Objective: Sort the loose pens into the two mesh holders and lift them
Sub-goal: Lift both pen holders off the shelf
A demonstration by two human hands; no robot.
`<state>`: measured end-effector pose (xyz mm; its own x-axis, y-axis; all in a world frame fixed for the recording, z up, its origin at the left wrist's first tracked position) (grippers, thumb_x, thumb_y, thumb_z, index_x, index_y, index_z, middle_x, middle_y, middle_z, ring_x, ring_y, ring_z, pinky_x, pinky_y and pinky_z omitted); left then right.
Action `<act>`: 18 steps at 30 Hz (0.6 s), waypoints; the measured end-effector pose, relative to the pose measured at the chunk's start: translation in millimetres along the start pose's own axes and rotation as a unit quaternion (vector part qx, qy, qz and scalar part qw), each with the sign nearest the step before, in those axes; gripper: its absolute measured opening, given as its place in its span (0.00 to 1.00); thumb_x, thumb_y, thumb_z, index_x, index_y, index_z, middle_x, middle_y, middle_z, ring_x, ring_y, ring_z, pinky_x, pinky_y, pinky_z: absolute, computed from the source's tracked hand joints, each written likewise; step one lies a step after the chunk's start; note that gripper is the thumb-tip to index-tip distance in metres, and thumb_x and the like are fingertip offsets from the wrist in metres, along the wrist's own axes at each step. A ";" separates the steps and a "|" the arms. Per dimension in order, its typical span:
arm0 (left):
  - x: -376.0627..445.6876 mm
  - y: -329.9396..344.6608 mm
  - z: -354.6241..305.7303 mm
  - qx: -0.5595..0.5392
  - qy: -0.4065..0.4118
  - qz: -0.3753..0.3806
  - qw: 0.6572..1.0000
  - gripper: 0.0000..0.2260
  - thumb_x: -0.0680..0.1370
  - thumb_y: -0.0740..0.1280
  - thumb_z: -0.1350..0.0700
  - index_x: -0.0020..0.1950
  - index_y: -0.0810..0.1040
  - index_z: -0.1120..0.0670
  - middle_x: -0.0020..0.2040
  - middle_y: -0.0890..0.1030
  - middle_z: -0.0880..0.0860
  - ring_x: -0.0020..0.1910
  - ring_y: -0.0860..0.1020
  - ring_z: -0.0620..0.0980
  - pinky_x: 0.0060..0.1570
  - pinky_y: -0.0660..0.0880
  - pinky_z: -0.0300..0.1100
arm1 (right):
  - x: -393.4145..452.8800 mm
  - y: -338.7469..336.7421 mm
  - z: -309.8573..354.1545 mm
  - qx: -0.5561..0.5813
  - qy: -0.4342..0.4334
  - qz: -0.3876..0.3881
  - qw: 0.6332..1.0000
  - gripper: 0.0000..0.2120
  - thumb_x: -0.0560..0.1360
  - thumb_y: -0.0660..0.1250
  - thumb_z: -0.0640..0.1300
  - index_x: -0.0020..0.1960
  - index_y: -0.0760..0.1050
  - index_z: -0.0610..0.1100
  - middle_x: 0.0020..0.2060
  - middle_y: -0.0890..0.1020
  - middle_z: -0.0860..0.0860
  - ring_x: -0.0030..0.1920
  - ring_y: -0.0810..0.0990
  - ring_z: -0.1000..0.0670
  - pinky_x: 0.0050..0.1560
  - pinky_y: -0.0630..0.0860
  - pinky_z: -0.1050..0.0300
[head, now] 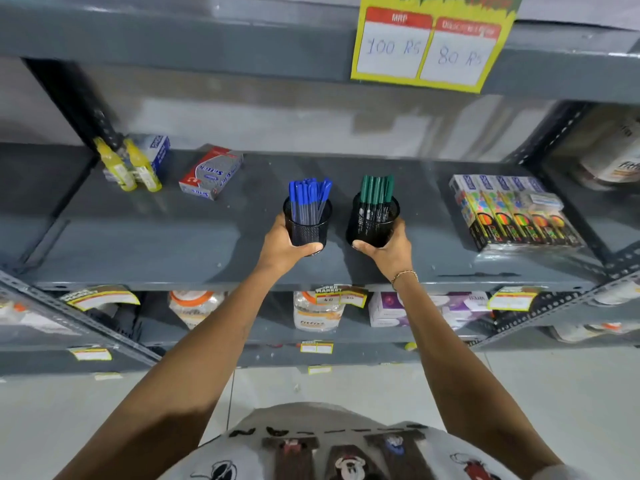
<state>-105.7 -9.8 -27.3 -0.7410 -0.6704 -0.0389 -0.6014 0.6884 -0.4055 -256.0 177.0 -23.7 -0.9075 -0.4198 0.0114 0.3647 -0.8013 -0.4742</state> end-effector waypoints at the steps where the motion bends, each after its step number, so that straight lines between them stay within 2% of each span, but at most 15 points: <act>1: -5.4 0.5 0.0 0.000 0.002 0.001 1.000 0.36 0.62 0.80 0.50 0.66 0.67 0.48 0.54 0.76 0.41 0.51 0.74 0.41 0.43 0.66 0.26 | -5.9 -1.5 -1.7 0.002 0.001 0.000 1.000 0.42 0.59 0.81 0.49 0.67 0.64 0.44 0.60 0.78 0.48 0.60 0.77 0.47 0.62 0.75 0.52; 5: -23.4 -0.6 2.4 0.003 0.002 0.005 1.000 0.36 0.63 0.80 0.50 0.67 0.66 0.49 0.54 0.75 0.41 0.52 0.74 0.41 0.42 0.65 0.23 | -30.5 -6.8 -8.6 0.008 0.008 0.000 1.000 0.43 0.59 0.81 0.49 0.67 0.63 0.47 0.61 0.78 0.49 0.60 0.77 0.48 0.63 0.75 0.50; 11: -37.1 -1.7 3.9 0.016 0.007 0.014 1.000 0.37 0.64 0.79 0.51 0.69 0.65 0.50 0.61 0.76 0.47 0.55 0.71 0.42 0.51 0.68 0.34 | -53.1 -14.8 -11.0 0.003 0.015 -0.008 1.000 0.44 0.60 0.81 0.50 0.69 0.62 0.46 0.61 0.78 0.49 0.60 0.77 0.47 0.62 0.76 0.50; 18: -44.3 0.6 4.1 0.021 0.006 0.013 1.000 0.37 0.66 0.79 0.51 0.69 0.63 0.50 0.64 0.76 0.50 0.56 0.71 0.42 0.53 0.69 0.36 | -57.4 -16.2 -8.1 0.007 0.017 -0.002 1.000 0.45 0.61 0.80 0.48 0.71 0.60 0.46 0.63 0.77 0.48 0.62 0.76 0.47 0.63 0.74 0.49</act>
<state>-72.0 19.2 -29.5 -0.7602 -0.6485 -0.0391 -0.5687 0.6933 -0.4426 -211.5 217.6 -23.8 -0.9154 -0.4021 -0.0160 0.3635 -0.8091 -0.4617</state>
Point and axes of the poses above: each hand's wrist, its own x-axis towards the middle knuckle, its own y-axis out of the palm, z = x × y, the point moved 4 cm from there along x, towards the middle knuckle
